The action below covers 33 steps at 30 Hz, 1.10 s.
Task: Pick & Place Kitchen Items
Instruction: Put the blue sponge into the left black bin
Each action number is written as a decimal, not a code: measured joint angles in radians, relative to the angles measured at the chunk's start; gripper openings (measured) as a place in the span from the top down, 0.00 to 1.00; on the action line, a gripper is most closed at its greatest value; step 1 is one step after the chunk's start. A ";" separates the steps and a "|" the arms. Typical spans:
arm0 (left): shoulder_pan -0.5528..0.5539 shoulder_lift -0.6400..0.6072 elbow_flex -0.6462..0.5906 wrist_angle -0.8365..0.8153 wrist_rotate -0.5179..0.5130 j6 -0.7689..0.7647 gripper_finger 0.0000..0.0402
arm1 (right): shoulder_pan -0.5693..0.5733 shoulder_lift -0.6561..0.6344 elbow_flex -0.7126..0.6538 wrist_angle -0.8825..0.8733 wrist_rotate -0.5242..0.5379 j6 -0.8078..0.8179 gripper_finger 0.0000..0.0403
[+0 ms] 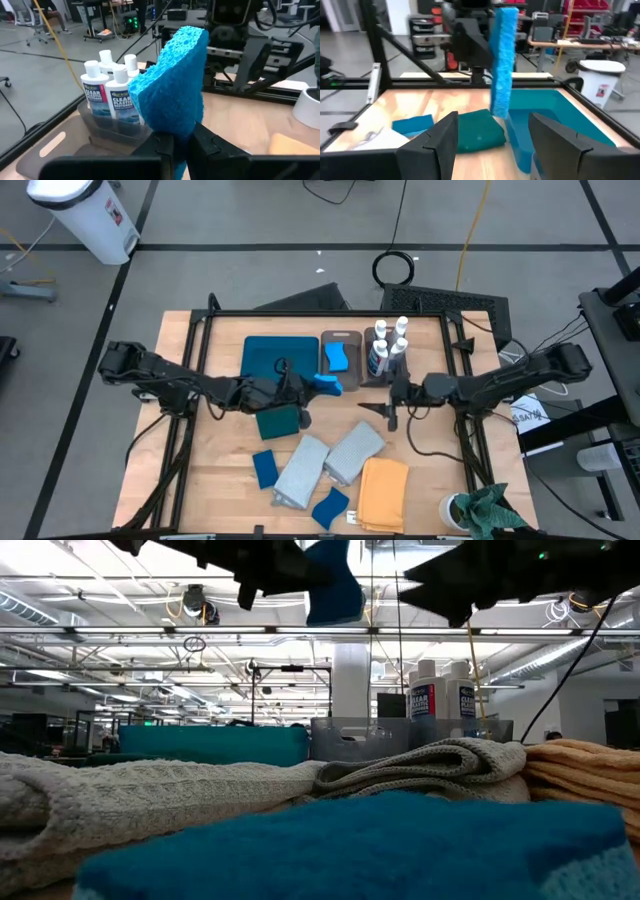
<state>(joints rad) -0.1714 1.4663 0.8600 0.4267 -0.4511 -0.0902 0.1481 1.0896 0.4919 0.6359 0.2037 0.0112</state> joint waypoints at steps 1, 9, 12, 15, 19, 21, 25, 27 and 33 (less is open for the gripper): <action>0.000 0.000 0.000 0.001 0.000 0.001 0.94 | -0.008 0.018 0.000 0.014 0.002 0.008 0.47; 0.000 0.000 0.000 0.016 0.025 0.005 0.95 | -0.030 0.183 0.000 0.234 0.000 0.021 0.47; 0.000 0.000 0.000 0.012 0.035 0.008 0.93 | -0.032 0.235 0.000 0.318 0.000 0.020 0.47; 0.000 0.000 0.000 0.014 0.060 0.015 0.95 | -0.032 0.284 0.009 0.362 0.000 0.019 0.47; 0.000 0.000 0.000 0.020 0.063 0.017 0.97 | -0.032 0.343 0.040 0.371 0.001 0.019 0.47; 0.001 0.000 0.000 0.020 0.062 0.017 0.97 | -0.032 0.368 0.057 0.370 0.001 0.017 0.47; 0.003 0.000 0.000 0.015 0.062 0.000 0.93 | -0.032 0.406 0.092 0.398 0.001 -0.004 0.47; 0.003 0.000 0.000 0.011 0.062 -0.001 0.94 | -0.032 0.415 0.098 0.413 0.001 -0.004 0.47; 0.003 0.000 0.000 0.009 0.062 -0.002 0.97 | -0.032 0.416 0.103 0.408 0.002 -0.004 0.47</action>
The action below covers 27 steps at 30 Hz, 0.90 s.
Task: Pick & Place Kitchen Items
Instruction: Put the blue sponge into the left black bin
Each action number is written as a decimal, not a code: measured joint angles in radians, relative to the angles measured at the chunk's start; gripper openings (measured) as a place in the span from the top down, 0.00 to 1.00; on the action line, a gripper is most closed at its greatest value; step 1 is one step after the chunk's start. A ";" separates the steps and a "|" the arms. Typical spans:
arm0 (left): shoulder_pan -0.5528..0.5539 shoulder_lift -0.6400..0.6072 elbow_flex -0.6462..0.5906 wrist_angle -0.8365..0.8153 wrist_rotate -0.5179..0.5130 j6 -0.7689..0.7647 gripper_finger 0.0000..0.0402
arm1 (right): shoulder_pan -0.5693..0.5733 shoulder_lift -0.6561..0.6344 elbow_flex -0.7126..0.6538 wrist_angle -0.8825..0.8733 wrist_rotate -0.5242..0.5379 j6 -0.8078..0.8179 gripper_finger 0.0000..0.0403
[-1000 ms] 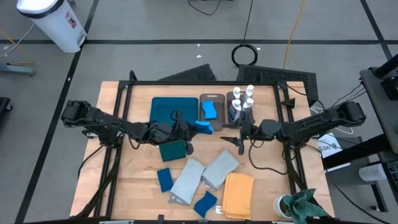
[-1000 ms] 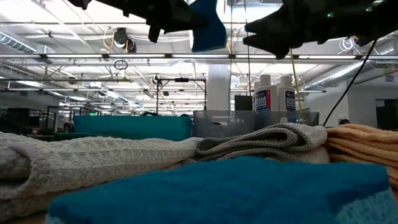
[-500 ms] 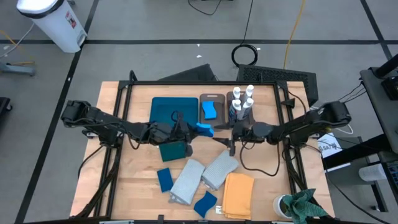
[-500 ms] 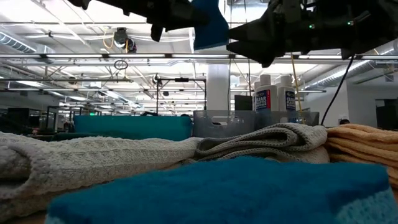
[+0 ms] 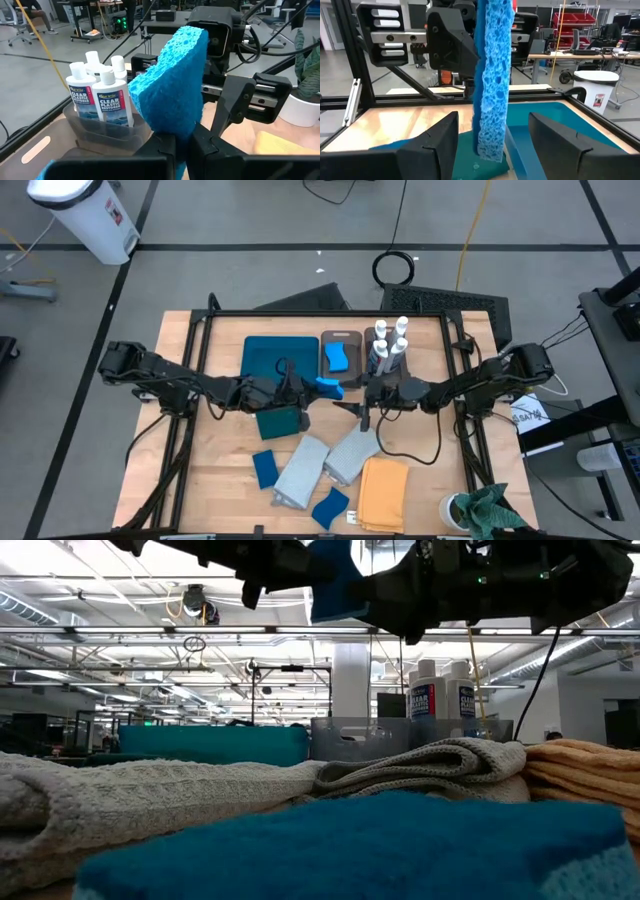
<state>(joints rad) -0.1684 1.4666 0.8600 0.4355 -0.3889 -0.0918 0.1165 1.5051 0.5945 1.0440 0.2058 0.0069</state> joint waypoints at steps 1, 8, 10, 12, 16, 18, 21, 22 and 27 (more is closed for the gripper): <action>0.000 0.000 0.000 -0.001 0.000 0.000 0.97 | 0.000 0.000 0.000 0.000 0.000 0.000 0.47; 0.000 0.000 0.000 -0.015 0.000 -0.012 0.94 | 0.000 0.000 0.000 -0.001 0.001 -0.022 0.47; 0.000 0.000 0.000 -0.015 0.000 -0.016 0.97 | 0.000 0.000 0.000 -0.001 0.001 -0.020 0.49; 0.000 0.000 0.000 -0.015 0.000 -0.016 0.97 | 0.001 0.000 0.000 -0.001 0.001 -0.020 0.51; 0.000 0.000 0.000 -0.015 0.000 -0.030 0.94 | 0.001 0.000 0.000 -0.001 0.001 -0.020 0.62; 0.000 0.000 0.000 -0.016 0.012 -0.037 0.91 | -0.001 0.000 0.000 0.000 0.001 -0.020 0.69; 0.000 0.000 0.000 -0.016 0.025 -0.039 0.90 | -0.002 0.000 -0.001 0.003 -0.001 -0.026 0.81; 0.000 0.000 0.000 -0.016 0.026 -0.040 0.91 | -0.002 0.000 -0.001 0.003 -0.002 -0.029 0.86; 0.000 0.000 0.000 -0.016 0.030 -0.055 0.94 | -0.002 -0.004 -0.001 -0.002 -0.049 -0.060 0.98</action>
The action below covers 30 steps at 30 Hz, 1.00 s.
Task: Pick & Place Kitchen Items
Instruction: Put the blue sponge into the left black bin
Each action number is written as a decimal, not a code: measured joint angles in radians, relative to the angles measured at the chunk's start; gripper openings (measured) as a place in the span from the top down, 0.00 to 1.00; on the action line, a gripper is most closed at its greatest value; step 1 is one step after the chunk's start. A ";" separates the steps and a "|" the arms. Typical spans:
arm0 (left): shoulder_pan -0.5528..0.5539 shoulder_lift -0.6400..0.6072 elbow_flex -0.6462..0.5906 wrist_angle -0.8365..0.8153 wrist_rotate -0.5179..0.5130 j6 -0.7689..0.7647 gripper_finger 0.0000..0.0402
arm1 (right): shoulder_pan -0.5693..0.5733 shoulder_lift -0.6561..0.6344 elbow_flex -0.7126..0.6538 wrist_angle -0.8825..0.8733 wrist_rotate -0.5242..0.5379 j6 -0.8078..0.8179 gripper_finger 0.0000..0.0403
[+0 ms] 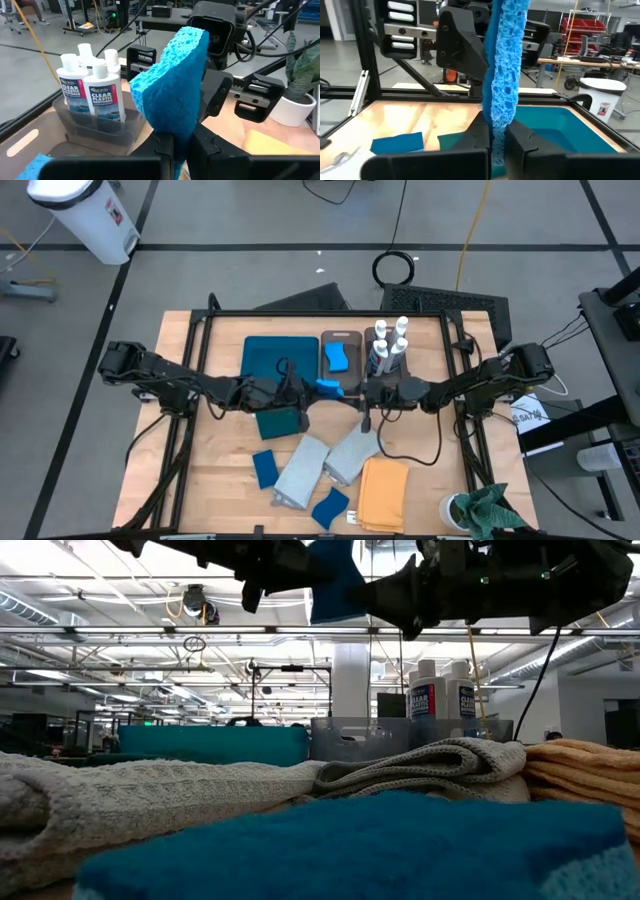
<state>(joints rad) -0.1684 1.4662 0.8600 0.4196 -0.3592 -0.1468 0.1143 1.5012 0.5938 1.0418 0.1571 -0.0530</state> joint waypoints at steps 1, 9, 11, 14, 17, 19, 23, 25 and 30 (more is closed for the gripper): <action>-0.001 0.000 0.000 0.001 0.001 -0.003 0.93 | 0.000 -0.006 0.000 -0.008 -0.002 -0.002 0.98; -0.017 -0.001 0.000 0.005 -0.007 0.044 0.64 | -0.002 -0.128 -0.001 -0.170 0.045 -0.046 1.00; -0.017 -0.001 0.000 0.005 -0.007 0.049 0.54 | -0.002 -0.165 -0.002 -0.199 0.049 -0.044 1.00; -0.012 -0.001 0.000 0.003 -0.006 0.048 0.43 | 0.007 -0.202 -0.008 -0.201 0.052 -0.039 1.00; 0.003 0.026 0.000 0.034 0.034 0.048 0.36 | 0.022 -0.206 -0.025 -0.158 0.048 -0.038 1.00; 0.009 0.057 -0.002 0.088 0.078 0.066 0.33 | 0.029 -0.205 -0.033 -0.147 0.042 -0.038 1.00; 0.017 0.144 -0.001 0.265 0.126 0.115 0.32 | 0.031 -0.193 -0.033 -0.126 -0.006 -0.011 1.00; 0.018 0.180 -0.001 0.326 0.126 0.143 0.33 | 0.032 -0.193 -0.033 -0.128 -0.009 0.002 1.00; 0.018 0.187 -0.001 0.384 0.128 0.194 0.41 | 0.031 -0.193 -0.033 -0.139 -0.033 0.027 1.00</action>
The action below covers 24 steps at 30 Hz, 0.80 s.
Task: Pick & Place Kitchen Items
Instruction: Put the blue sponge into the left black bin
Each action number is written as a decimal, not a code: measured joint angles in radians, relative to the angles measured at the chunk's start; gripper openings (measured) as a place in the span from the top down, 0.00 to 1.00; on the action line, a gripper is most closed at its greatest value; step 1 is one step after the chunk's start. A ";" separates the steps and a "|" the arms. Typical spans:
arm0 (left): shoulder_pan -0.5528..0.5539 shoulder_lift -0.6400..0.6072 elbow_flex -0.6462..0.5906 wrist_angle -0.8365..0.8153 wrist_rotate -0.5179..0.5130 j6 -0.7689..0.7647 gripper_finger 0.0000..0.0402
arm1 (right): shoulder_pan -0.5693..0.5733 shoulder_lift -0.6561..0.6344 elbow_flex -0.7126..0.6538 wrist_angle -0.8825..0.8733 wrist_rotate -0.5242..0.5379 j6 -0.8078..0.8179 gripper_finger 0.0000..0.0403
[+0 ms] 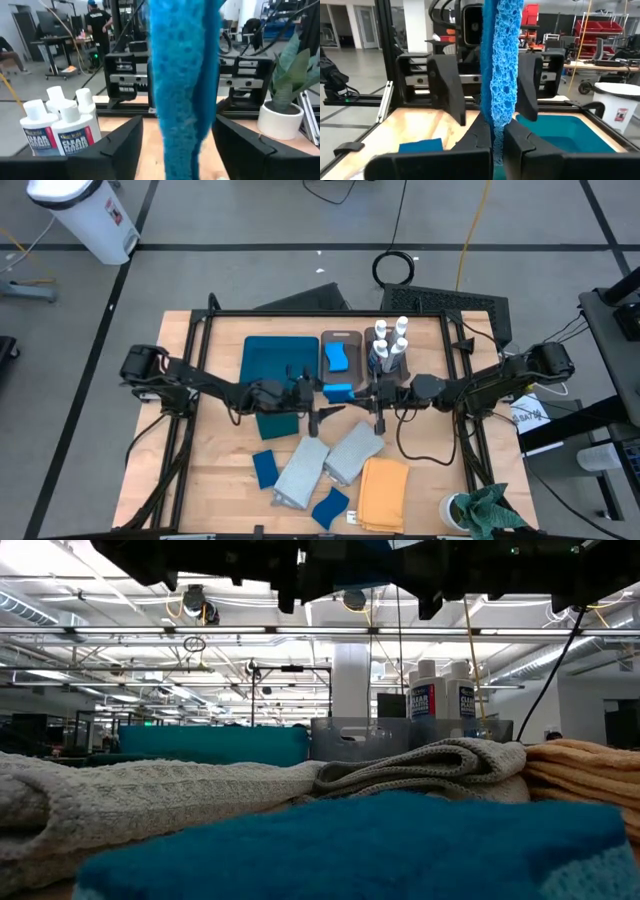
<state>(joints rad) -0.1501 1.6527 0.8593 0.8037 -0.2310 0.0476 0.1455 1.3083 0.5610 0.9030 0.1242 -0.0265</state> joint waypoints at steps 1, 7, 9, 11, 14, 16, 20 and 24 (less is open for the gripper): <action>0.000 -0.008 0.000 -0.009 0.000 0.001 0.44 | 0.000 0.000 0.000 0.000 0.000 0.003 1.00; 0.000 -0.044 0.000 -0.041 0.005 0.022 0.61 | 0.000 0.000 0.000 -0.006 0.001 0.004 1.00; 0.000 -0.044 0.000 -0.054 0.006 0.018 0.68 | 0.000 0.000 0.000 -0.004 0.001 -0.001 1.00; 0.000 -0.044 0.000 -0.076 0.006 0.019 0.76 | 0.000 0.000 0.000 -0.004 0.001 -0.001 1.00; 0.000 -0.044 0.000 -0.093 0.007 0.019 0.87 | 0.000 0.000 0.000 -0.007 0.001 -0.002 1.00; 0.002 -0.044 0.000 -0.102 0.009 0.022 0.94 | 0.000 0.000 0.000 -0.015 0.002 -0.001 1.00; 0.010 -0.044 0.000 -0.120 0.026 0.001 0.96 | 0.000 -0.008 0.000 -0.045 0.006 0.018 0.97; 0.015 -0.044 0.001 -0.154 0.026 -0.008 0.95 | 0.000 -0.059 0.000 -0.126 0.008 0.016 0.88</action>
<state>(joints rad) -0.1350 1.6089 0.8601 0.6494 -0.2050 0.0395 0.1451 1.2497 0.5610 0.7772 0.1322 -0.0110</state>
